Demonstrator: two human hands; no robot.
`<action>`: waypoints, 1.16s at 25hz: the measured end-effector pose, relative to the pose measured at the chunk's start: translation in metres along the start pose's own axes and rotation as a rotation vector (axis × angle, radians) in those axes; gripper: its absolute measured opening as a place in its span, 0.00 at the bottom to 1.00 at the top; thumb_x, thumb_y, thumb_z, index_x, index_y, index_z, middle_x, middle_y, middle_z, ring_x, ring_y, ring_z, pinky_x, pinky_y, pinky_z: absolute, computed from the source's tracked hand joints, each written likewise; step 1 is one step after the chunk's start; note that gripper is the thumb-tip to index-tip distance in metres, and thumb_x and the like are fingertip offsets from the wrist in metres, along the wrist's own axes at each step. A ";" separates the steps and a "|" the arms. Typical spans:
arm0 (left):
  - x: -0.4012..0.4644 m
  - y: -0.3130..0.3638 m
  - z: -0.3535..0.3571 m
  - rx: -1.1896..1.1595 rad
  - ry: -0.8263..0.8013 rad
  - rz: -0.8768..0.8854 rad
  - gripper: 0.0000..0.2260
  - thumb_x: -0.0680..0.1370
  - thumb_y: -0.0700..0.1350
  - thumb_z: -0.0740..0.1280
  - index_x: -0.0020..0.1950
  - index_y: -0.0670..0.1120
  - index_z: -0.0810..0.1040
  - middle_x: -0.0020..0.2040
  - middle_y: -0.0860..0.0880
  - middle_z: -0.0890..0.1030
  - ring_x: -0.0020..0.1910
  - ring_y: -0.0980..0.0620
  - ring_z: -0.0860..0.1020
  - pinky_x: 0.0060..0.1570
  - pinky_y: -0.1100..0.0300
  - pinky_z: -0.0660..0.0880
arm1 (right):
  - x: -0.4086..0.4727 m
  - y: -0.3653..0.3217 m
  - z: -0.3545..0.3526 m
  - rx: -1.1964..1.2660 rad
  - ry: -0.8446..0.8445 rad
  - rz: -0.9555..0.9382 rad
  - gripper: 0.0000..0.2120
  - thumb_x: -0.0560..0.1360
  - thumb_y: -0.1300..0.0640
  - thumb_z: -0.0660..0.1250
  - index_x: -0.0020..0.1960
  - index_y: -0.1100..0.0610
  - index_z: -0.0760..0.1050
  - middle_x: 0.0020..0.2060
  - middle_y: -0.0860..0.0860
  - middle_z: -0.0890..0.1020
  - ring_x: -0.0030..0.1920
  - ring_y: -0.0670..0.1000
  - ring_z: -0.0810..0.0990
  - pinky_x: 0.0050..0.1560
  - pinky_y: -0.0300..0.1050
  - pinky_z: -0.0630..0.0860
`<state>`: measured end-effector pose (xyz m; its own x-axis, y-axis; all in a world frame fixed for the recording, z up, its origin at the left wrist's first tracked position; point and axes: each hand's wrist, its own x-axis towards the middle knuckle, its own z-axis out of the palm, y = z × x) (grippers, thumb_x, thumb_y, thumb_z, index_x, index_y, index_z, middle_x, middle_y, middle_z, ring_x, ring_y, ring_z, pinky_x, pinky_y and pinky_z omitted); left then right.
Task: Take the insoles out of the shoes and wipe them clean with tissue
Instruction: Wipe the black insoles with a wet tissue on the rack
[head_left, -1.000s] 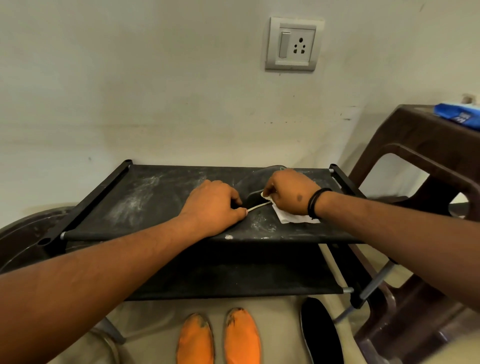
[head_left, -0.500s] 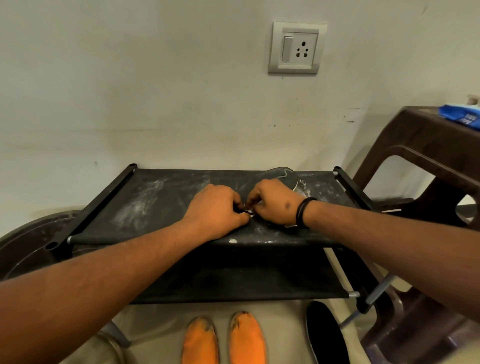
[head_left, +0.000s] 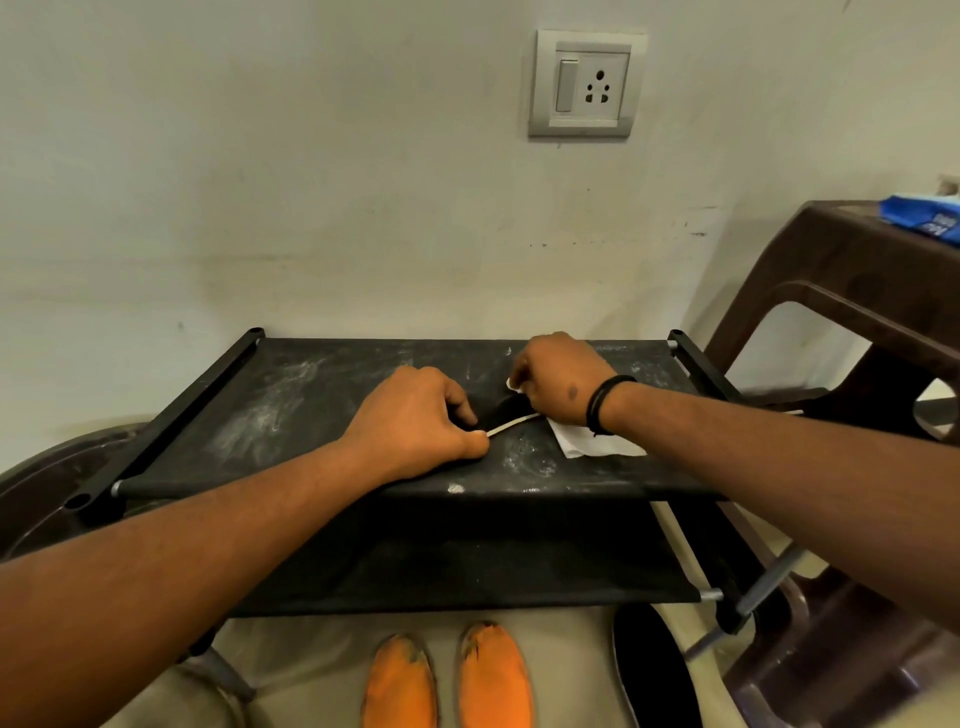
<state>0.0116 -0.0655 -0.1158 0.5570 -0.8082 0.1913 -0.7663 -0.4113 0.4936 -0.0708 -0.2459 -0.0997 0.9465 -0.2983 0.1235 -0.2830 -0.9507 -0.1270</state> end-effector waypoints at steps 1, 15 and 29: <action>-0.001 0.000 0.000 0.003 -0.003 0.004 0.06 0.68 0.54 0.75 0.42 0.54 0.87 0.36 0.57 0.84 0.33 0.61 0.79 0.41 0.65 0.71 | -0.002 -0.005 0.001 0.066 -0.039 -0.034 0.13 0.75 0.63 0.65 0.52 0.53 0.85 0.49 0.50 0.86 0.51 0.52 0.83 0.54 0.49 0.80; 0.005 -0.004 0.005 0.077 0.037 0.055 0.07 0.69 0.55 0.73 0.34 0.54 0.82 0.39 0.58 0.83 0.47 0.56 0.81 0.66 0.50 0.71 | 0.009 -0.024 -0.007 0.115 -0.020 0.134 0.05 0.73 0.59 0.69 0.44 0.52 0.84 0.44 0.51 0.85 0.47 0.54 0.83 0.51 0.53 0.81; 0.001 0.004 -0.003 0.271 0.051 -0.085 0.20 0.68 0.62 0.74 0.31 0.46 0.78 0.28 0.50 0.78 0.31 0.51 0.78 0.27 0.59 0.71 | 0.004 -0.048 0.003 0.062 -0.086 0.002 0.06 0.75 0.57 0.67 0.49 0.51 0.83 0.48 0.51 0.85 0.51 0.55 0.81 0.56 0.54 0.77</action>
<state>0.0101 -0.0669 -0.1107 0.6331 -0.7466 0.2045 -0.7699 -0.5798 0.2667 -0.0529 -0.2017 -0.0962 0.9564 -0.2896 0.0383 -0.2778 -0.9421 -0.1880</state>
